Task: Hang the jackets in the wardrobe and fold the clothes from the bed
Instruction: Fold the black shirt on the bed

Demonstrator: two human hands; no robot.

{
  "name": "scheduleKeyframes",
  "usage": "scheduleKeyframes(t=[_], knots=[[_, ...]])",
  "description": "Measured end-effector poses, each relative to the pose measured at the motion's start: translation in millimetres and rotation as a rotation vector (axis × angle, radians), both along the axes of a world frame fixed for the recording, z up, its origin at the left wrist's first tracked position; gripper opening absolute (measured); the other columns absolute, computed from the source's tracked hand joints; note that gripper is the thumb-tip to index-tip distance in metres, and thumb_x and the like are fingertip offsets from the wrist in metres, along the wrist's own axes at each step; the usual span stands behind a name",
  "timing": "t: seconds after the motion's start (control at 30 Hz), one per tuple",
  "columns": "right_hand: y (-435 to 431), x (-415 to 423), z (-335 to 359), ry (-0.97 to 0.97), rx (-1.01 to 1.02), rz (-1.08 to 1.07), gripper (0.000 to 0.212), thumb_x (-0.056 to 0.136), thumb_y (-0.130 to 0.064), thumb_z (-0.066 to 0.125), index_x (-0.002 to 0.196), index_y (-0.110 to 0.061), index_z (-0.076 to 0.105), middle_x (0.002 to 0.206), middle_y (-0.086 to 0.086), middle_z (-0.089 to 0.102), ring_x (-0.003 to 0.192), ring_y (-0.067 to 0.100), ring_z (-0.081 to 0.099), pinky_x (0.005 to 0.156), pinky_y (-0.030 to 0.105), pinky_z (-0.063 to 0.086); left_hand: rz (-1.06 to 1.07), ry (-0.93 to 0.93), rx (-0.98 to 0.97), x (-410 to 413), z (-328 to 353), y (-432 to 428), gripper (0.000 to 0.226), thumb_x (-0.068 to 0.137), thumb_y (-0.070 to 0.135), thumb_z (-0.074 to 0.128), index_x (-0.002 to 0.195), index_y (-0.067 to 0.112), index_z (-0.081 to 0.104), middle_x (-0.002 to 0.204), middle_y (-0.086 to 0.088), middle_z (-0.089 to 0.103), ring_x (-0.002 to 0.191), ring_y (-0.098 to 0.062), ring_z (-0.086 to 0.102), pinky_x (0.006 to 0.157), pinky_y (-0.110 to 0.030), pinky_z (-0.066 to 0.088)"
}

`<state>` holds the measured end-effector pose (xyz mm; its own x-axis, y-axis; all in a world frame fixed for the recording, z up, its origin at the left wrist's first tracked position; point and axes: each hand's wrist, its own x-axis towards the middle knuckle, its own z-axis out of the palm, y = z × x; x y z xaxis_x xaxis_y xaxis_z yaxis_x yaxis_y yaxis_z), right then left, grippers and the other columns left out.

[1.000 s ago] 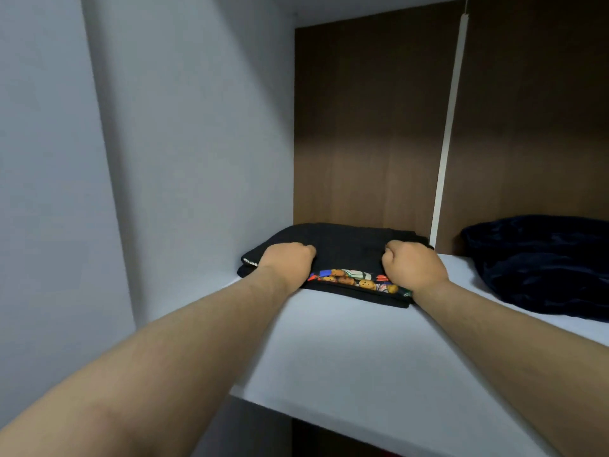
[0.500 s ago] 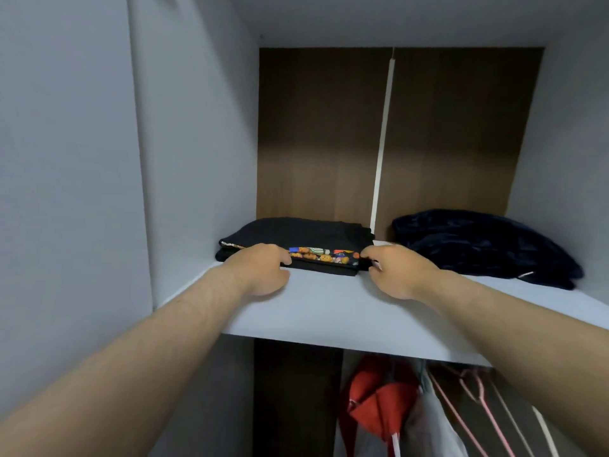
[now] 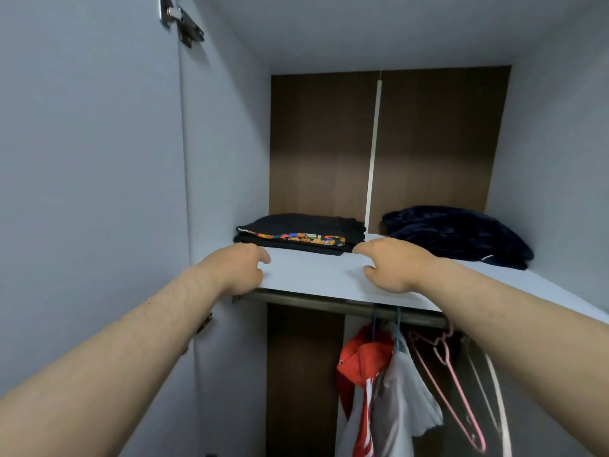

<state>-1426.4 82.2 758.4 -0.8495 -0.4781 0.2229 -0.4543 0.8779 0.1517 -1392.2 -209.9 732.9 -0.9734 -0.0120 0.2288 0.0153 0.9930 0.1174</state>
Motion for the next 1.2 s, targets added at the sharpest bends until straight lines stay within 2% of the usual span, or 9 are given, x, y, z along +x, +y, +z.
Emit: scheduleKeyframes(t=[0.1,0.17,0.27,0.4,0.53,0.73,0.97,1.1,1.2], knots=[[13.1,27.7,-5.5,0.007,-0.009,0.046,0.049,0.099,-0.026,0.043,0.148,-0.025,0.038,0.150,0.004,0.045,0.134,0.027,0.045,0.105,0.043,0.044,0.063,0.004,-0.025,47.0,-9.2,18.1,0.043,0.094,0.024,0.045,0.135,0.033,0.054,0.146,0.006,0.050,0.130,-0.019,0.048,0.101,-0.031,0.043],[16.8,47.8,-12.2,0.020,-0.023,0.110,0.052,0.098,-0.027,0.043,0.150,-0.026,0.037,0.153,0.003,0.042,0.137,0.026,0.042,0.107,0.041,0.042,0.105,-0.002,-0.040,79.9,-17.0,33.4,0.034,0.092,0.023,0.046,0.123,0.030,0.061,0.132,0.002,0.060,0.117,-0.023,0.055,0.088,-0.030,0.046],[12.7,79.2,-23.6,0.019,-0.010,0.230,0.050,0.097,-0.028,0.043,0.147,-0.026,0.040,0.146,0.003,0.048,0.132,0.027,0.046,0.103,0.043,0.045,0.179,-0.028,-0.059,131.2,-31.2,51.4,0.036,0.091,0.021,0.047,0.125,0.029,0.059,0.117,-0.001,0.062,0.108,-0.026,0.058,0.082,-0.030,0.045],[-12.7,124.2,-38.8,-0.014,0.012,0.404,0.041,0.096,-0.030,0.045,0.136,-0.025,0.047,0.132,0.004,0.056,0.121,0.028,0.052,0.096,0.044,0.048,0.323,-0.061,-0.060,211.7,-43.7,55.3,0.048,0.092,0.018,0.050,0.137,0.032,0.052,0.137,0.004,0.056,0.126,-0.026,0.053,0.093,-0.034,0.047],[-50.2,180.1,-51.1,-0.038,0.031,0.580,0.049,0.097,-0.029,0.045,0.145,-0.024,0.041,0.140,0.004,0.052,0.128,0.027,0.049,0.101,0.041,0.046,0.514,-0.081,-0.045,319.4,-54.7,40.0,0.054,0.095,0.025,0.050,0.148,0.030,0.041,0.151,0.004,0.046,0.137,-0.022,0.044,0.110,-0.036,0.039],[-111.1,283.5,-64.8,-0.093,0.059,0.793,0.056,0.098,-0.029,0.043,0.153,-0.029,0.029,0.157,-0.001,0.038,0.140,0.024,0.040,0.110,0.037,0.038,0.827,-0.106,0.005,496.3,-67.8,16.2,0.049,0.097,0.026,0.046,0.146,0.030,0.044,0.152,0.007,0.044,0.137,-0.019,0.043,0.107,-0.033,0.038],[-175.3,434.7,-85.3,-0.112,0.132,1.060,0.055,0.100,-0.031,0.040,0.153,-0.032,0.026,0.153,-0.005,0.040,0.136,0.023,0.043,0.102,0.039,0.044,1.107,-0.114,0.075,684.6,-92.2,17.2,0.047,0.096,0.028,0.048,0.143,0.030,0.048,0.148,0.008,0.048,0.135,-0.017,0.045,0.107,-0.033,0.038],[-198.8,525.2,-94.0,-0.105,0.176,1.185,0.054,0.101,-0.033,0.040,0.153,-0.030,0.027,0.152,-0.003,0.041,0.136,0.023,0.043,0.105,0.041,0.043,1.253,-0.119,0.131,802.8,-111.7,33.2,0.041,0.091,0.022,0.051,0.131,0.025,0.060,0.135,-0.002,0.061,0.121,-0.024,0.056,0.097,-0.032,0.046],[-208.2,596.9,-109.6,-0.112,0.215,1.284,0.054,0.101,-0.033,0.041,0.153,-0.029,0.027,0.153,0.000,0.041,0.137,0.024,0.042,0.107,0.041,0.042,1.352,-0.118,0.236,896.6,-132.3,53.9,0.046,0.092,0.023,0.054,0.138,0.019,0.055,0.143,-0.002,0.055,0.131,-0.020,0.051,0.107,-0.031,0.040]])
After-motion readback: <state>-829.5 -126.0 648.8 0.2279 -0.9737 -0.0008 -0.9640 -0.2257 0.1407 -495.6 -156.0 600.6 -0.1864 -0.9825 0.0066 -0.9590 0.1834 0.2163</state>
